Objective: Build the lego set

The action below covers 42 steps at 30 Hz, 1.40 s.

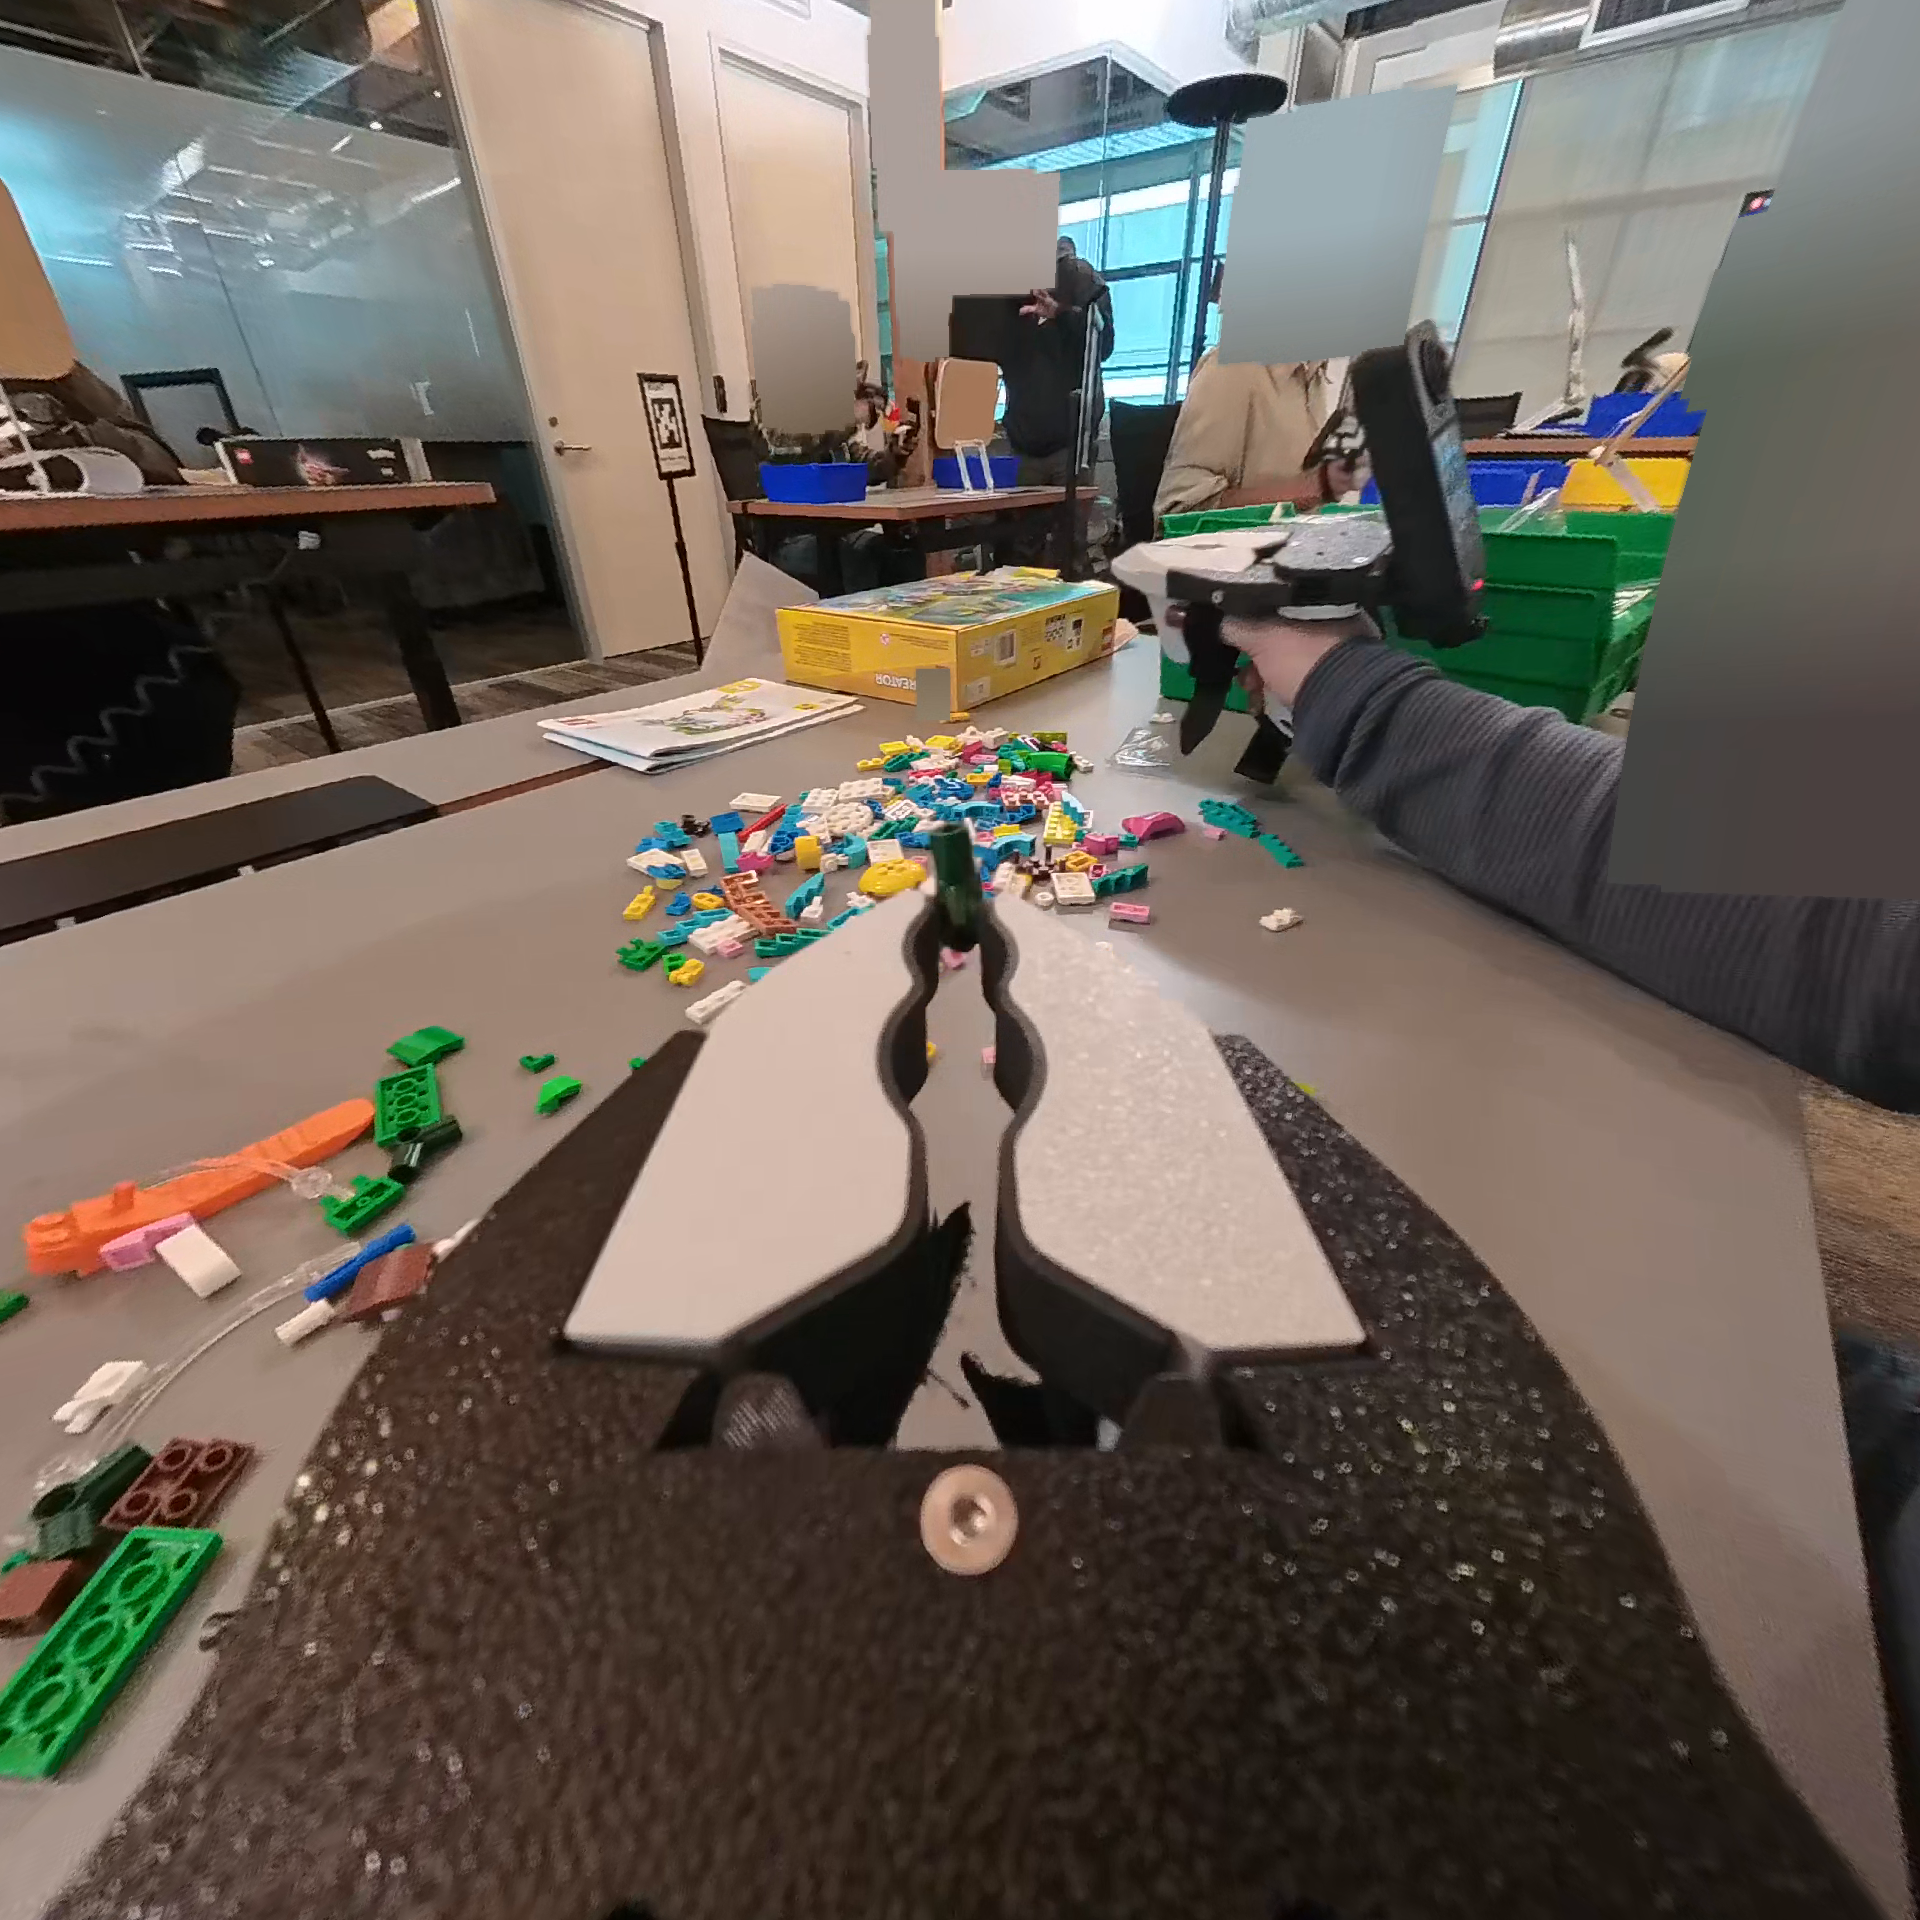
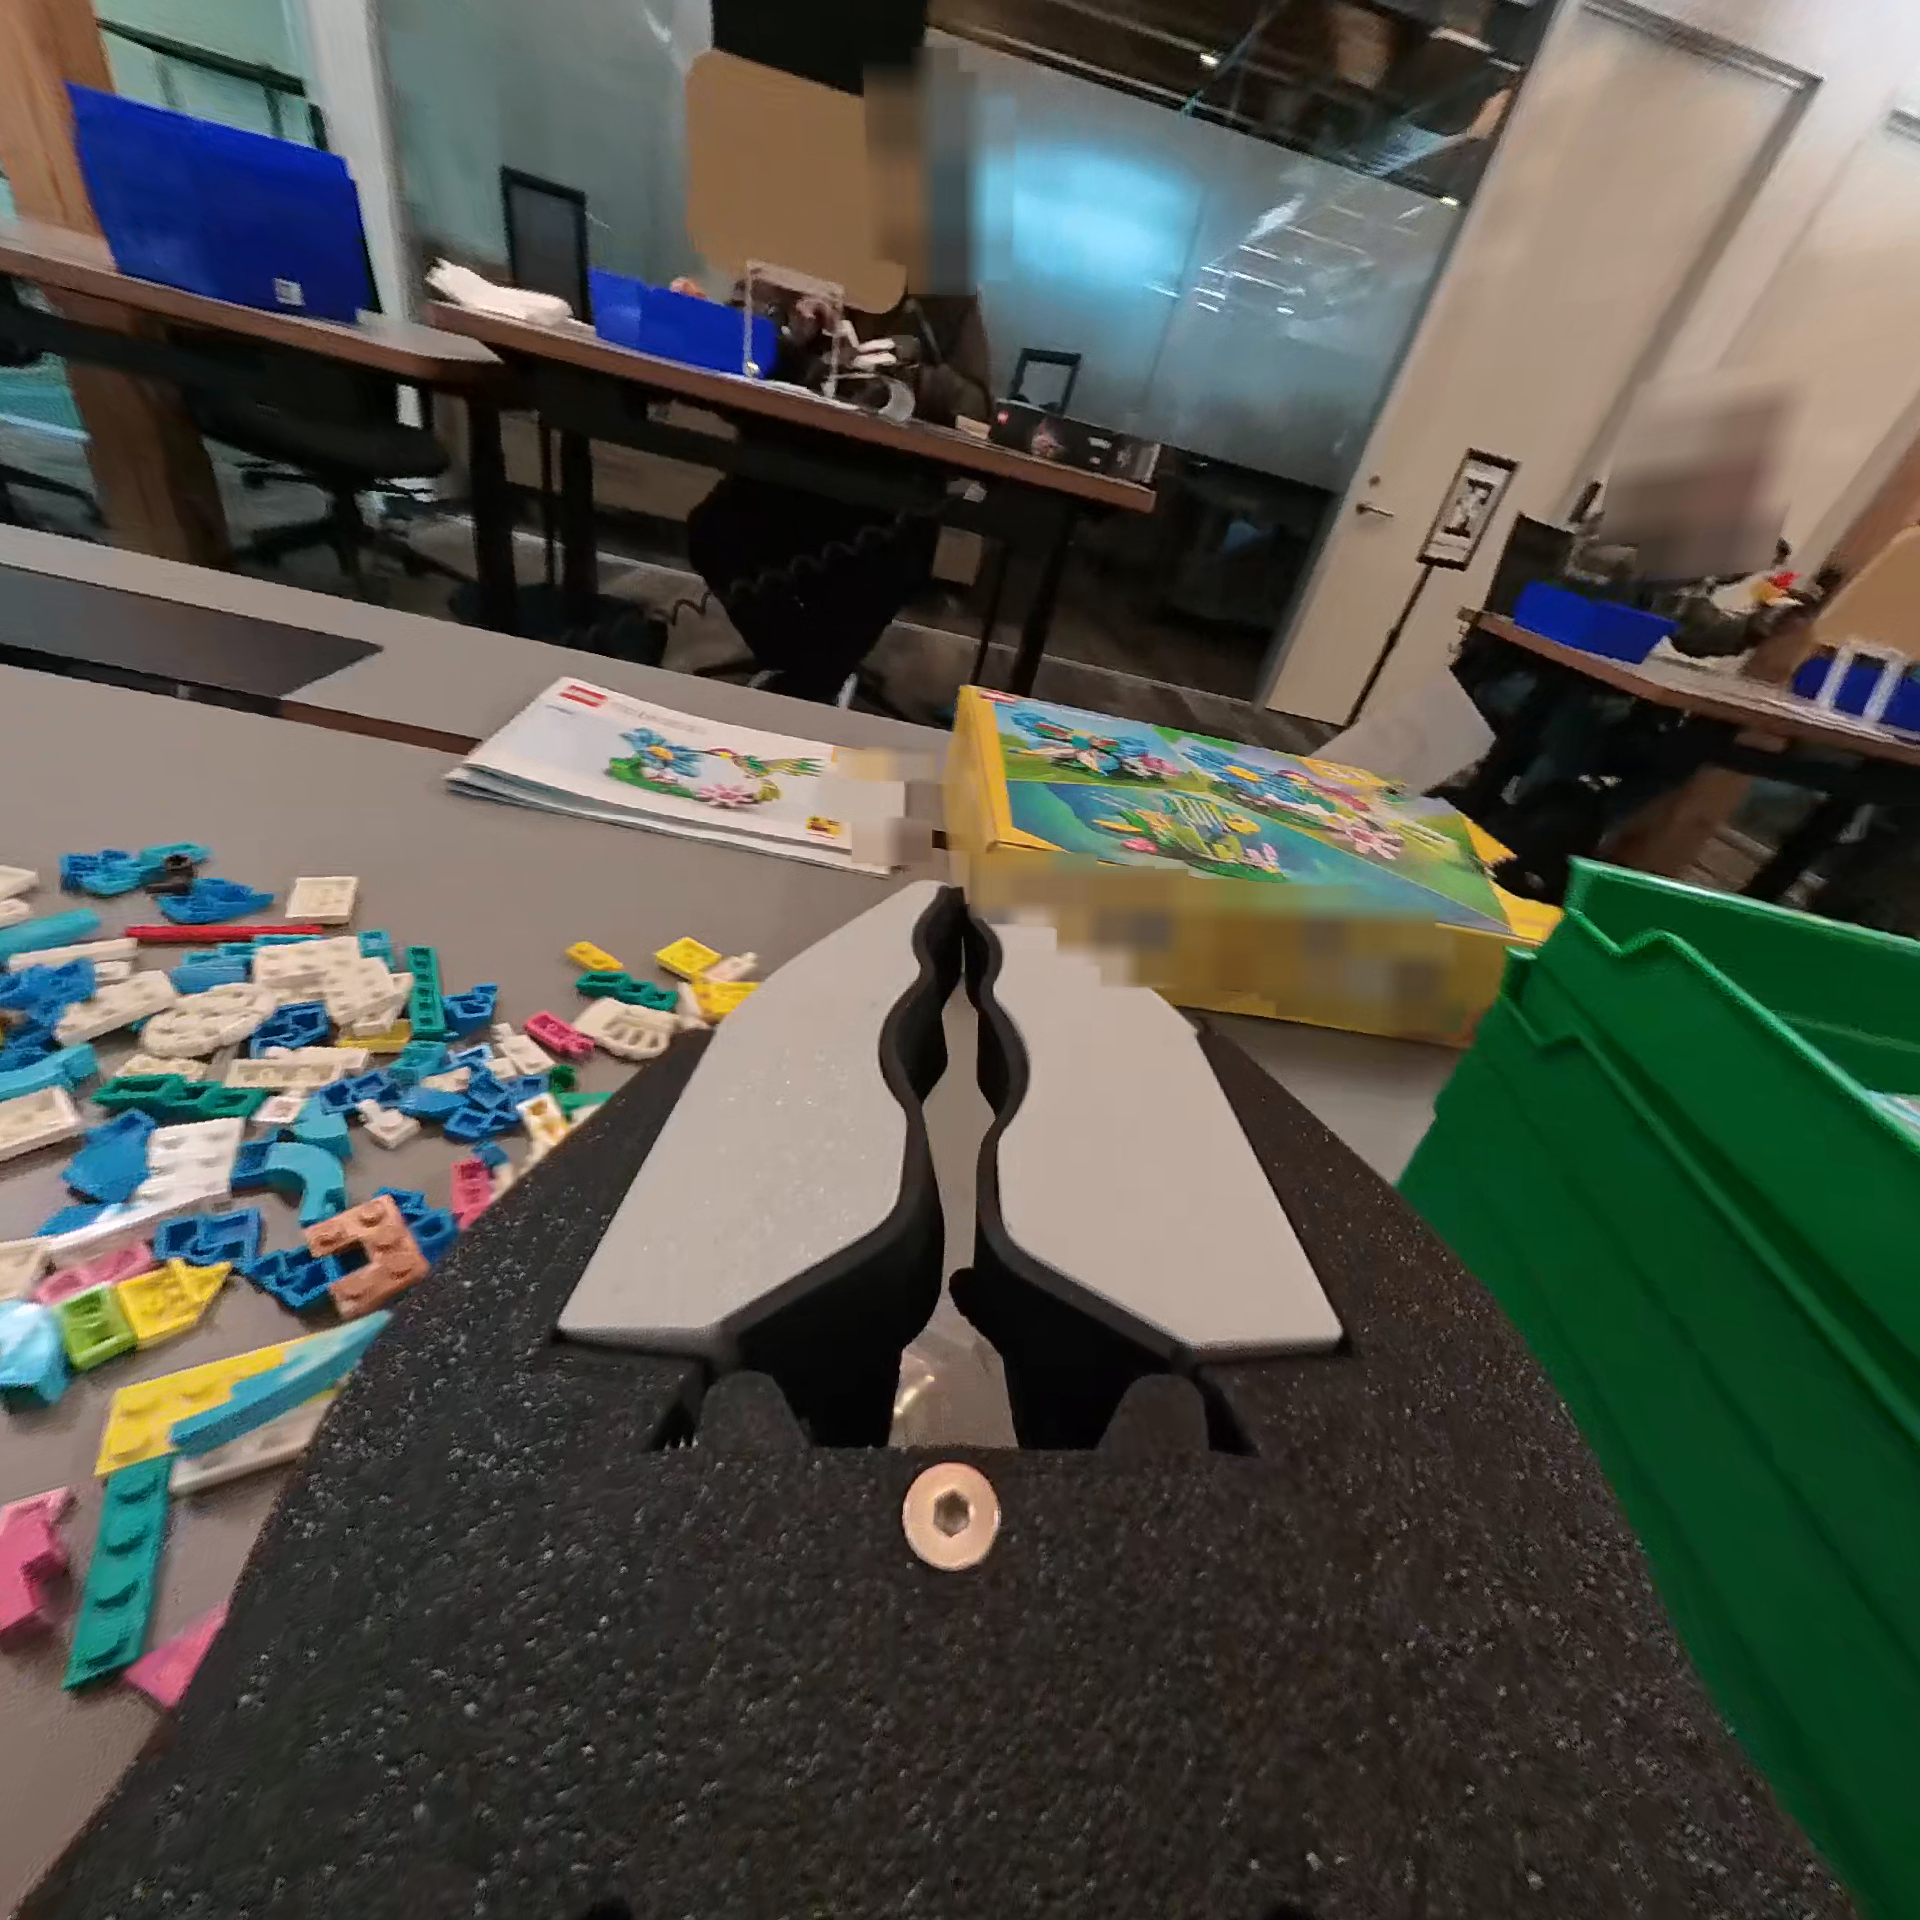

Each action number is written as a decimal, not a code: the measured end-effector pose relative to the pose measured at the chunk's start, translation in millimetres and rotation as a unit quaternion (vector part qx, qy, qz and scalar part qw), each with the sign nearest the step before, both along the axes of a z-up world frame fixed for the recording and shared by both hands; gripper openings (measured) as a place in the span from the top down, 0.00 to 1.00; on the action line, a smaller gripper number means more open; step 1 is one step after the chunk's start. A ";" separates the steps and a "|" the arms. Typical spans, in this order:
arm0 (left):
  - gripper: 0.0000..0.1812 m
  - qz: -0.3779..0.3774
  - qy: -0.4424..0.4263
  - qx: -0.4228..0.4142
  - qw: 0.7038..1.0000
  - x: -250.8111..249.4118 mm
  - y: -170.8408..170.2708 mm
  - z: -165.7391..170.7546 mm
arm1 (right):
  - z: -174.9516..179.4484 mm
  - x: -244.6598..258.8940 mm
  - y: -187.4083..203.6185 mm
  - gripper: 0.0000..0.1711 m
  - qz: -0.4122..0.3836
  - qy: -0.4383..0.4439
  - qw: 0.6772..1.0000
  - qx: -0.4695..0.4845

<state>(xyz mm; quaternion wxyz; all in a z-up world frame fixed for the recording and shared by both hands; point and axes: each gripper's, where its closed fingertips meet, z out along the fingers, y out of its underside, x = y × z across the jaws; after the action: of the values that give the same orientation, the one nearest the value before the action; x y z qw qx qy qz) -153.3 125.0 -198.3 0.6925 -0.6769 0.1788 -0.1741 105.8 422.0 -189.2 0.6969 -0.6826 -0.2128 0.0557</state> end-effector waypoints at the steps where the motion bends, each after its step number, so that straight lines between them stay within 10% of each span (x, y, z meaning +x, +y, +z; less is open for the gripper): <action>1: 0.96 -0.003 0.001 0.001 1.000 0.8 -0.7 0.2 | -0.9 6.1 1.2 1.00 -0.014 -0.004 1.000 -0.003; 14: 0.96 -0.023 -0.008 -0.011 1.000 -0.8 -4.7 -2.8 | -39.0 4.1 8.4 1.00 -0.002 0.008 0.993 -0.116; 42: 0.96 -0.020 -0.005 -0.004 1.000 -1.1 -5.5 -1.5 | -17.3 -23.8 0.1 1.00 -0.027 -0.156 0.985 0.067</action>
<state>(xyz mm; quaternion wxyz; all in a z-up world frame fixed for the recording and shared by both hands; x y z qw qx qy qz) -154.4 119.4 -199.8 0.6872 -0.6749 0.1880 -0.1921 81.9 422.1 -206.5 0.7002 -0.6405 -0.3038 -0.0847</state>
